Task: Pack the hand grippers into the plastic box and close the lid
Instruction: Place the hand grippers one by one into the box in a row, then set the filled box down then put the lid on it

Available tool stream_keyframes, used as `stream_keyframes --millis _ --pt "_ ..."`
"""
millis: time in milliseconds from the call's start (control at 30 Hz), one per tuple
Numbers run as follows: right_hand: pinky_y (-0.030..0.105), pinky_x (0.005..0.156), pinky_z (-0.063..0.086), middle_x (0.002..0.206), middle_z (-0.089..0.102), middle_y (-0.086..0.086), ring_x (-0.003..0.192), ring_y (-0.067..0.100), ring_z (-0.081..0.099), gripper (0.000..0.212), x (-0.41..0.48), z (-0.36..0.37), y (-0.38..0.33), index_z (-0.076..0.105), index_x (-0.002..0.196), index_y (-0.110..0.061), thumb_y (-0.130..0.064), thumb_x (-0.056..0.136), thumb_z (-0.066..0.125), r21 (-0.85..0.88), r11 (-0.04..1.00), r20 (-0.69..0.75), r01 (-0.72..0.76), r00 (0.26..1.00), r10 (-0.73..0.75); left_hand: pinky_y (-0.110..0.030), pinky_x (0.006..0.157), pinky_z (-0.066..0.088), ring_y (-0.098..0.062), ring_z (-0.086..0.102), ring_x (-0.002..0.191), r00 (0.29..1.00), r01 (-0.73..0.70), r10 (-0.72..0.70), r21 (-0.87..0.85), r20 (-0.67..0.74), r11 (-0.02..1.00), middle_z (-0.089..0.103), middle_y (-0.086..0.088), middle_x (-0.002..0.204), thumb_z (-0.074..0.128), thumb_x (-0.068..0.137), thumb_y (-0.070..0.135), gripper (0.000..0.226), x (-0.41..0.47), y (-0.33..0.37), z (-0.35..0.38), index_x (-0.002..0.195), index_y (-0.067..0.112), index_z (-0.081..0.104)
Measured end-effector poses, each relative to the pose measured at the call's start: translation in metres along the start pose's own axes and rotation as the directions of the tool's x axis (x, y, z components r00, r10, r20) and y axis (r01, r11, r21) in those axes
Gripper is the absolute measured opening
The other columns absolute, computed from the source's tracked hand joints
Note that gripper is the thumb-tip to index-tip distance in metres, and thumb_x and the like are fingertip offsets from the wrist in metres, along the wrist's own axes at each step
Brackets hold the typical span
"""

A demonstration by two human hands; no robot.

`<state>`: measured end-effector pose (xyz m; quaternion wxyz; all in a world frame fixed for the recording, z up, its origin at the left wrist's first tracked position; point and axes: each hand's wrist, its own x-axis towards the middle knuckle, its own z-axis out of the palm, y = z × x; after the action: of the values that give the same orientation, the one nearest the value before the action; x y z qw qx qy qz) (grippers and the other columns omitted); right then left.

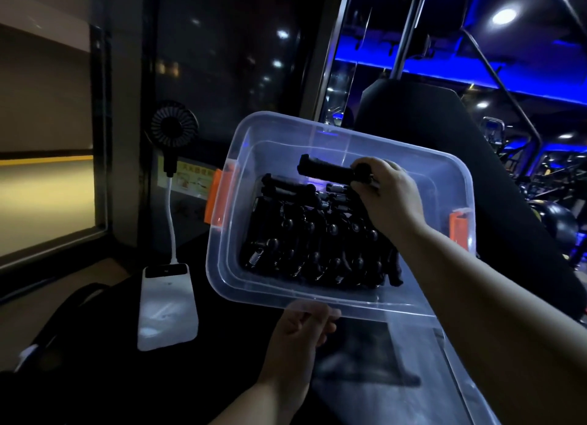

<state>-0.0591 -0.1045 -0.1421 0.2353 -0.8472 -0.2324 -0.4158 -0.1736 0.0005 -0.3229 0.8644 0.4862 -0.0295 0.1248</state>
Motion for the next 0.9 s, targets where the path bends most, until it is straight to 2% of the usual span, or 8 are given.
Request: stream_keyframes --millis 167,267,467,600,667,733,800,900 --pt "0.034 0.081 0.038 0.099 0.068 0.002 0.108 0.027 0.049 0.028 0.026 0.033 -0.018 0.065 0.112 -0.027 -0.024 0.084 0.067 -0.050 0.998 -0.028 0.043 0.999 -0.045 -0.016 0.058 0.041 -0.007 0.056 0.065 1.000 0.010 -0.011 -0.018 -0.010 1.000 0.066 -0.003 0.070 0.061 0.087 0.007 0.012 0.003 -0.001 0.000 0.077 0.007 0.066" --pt "0.030 0.075 0.036 0.093 0.065 0.006 0.104 0.027 0.052 0.029 0.033 0.054 -0.021 0.064 0.112 -0.029 -0.027 0.083 0.068 -0.062 0.998 -0.003 0.021 1.000 -0.021 -0.016 0.056 0.039 -0.006 0.055 0.061 1.000 -0.007 0.007 -0.005 -0.023 1.000 0.066 -0.006 0.070 0.065 0.079 0.017 0.011 0.005 0.000 0.001 0.072 0.008 0.066" --pt "0.032 0.069 0.038 0.093 0.067 0.008 0.091 0.033 0.058 0.022 0.037 0.090 -0.014 0.060 0.109 -0.029 -0.027 0.087 0.061 -0.159 0.985 0.060 -0.065 0.995 0.076 -0.015 0.052 0.039 -0.005 0.056 0.056 1.000 -0.005 0.005 0.017 -0.019 1.000 0.069 -0.005 0.067 0.062 0.086 0.003 0.013 0.008 -0.005 -0.001 0.073 0.004 0.063" --pt "0.037 0.081 0.032 0.097 0.066 0.008 0.100 0.031 0.054 0.022 0.035 0.105 -0.010 0.052 0.108 -0.021 -0.035 0.093 0.046 -0.219 0.973 0.088 -0.075 0.991 0.097 -0.015 0.048 0.037 -0.004 0.053 0.053 1.000 -0.001 0.001 0.012 0.003 1.000 0.064 -0.003 0.060 0.058 0.086 -0.003 0.011 0.012 -0.005 -0.002 0.076 -0.003 0.062" --pt "0.041 0.095 0.028 0.110 0.063 0.005 0.112 0.028 0.048 0.032 0.032 0.111 -0.008 0.050 0.113 -0.022 -0.045 0.095 0.037 -0.284 0.956 0.103 -0.078 0.988 0.112 -0.015 0.049 0.037 -0.005 0.054 0.054 1.000 -0.005 0.005 0.023 0.001 1.000 0.065 -0.004 0.061 0.059 0.085 -0.003 0.012 0.014 -0.007 -0.003 0.074 0.000 0.063" --pt "0.047 0.112 0.012 0.126 0.052 0.001 0.127 0.024 0.036 0.044 0.027 0.114 -0.004 0.046 0.122 -0.023 -0.052 0.094 0.032 -0.376 0.923 0.141 -0.084 0.979 0.147 -0.016 0.049 0.038 -0.006 0.055 0.054 1.000 -0.005 0.005 0.027 -0.015 1.000 0.065 -0.006 0.062 0.061 0.084 -0.004 0.013 0.015 -0.008 -0.003 0.072 0.001 0.063" --pt "0.051 0.115 -0.004 0.135 0.042 0.001 0.135 0.023 0.025 0.050 0.023 0.114 -0.001 0.041 0.130 -0.023 -0.056 0.093 0.030 -0.387 0.915 0.158 -0.116 0.969 0.190 -0.016 0.050 0.039 -0.006 0.056 0.055 1.000 -0.010 0.011 0.022 -0.030 1.000 0.066 -0.007 0.064 0.062 0.083 -0.002 0.011 0.015 -0.008 -0.003 0.073 0.002 0.063" --pt "0.051 0.115 -0.009 0.138 0.037 0.003 0.137 0.023 0.021 0.055 0.019 0.108 -0.002 0.035 0.136 -0.023 -0.057 0.093 0.033 -0.335 0.933 0.139 -0.131 0.973 0.187 -0.015 0.051 0.040 -0.005 0.057 0.057 1.000 -0.002 0.002 -0.017 -0.026 1.000 0.066 -0.004 0.064 0.068 0.081 0.004 0.007 0.013 -0.008 -0.004 0.076 0.003 0.064"
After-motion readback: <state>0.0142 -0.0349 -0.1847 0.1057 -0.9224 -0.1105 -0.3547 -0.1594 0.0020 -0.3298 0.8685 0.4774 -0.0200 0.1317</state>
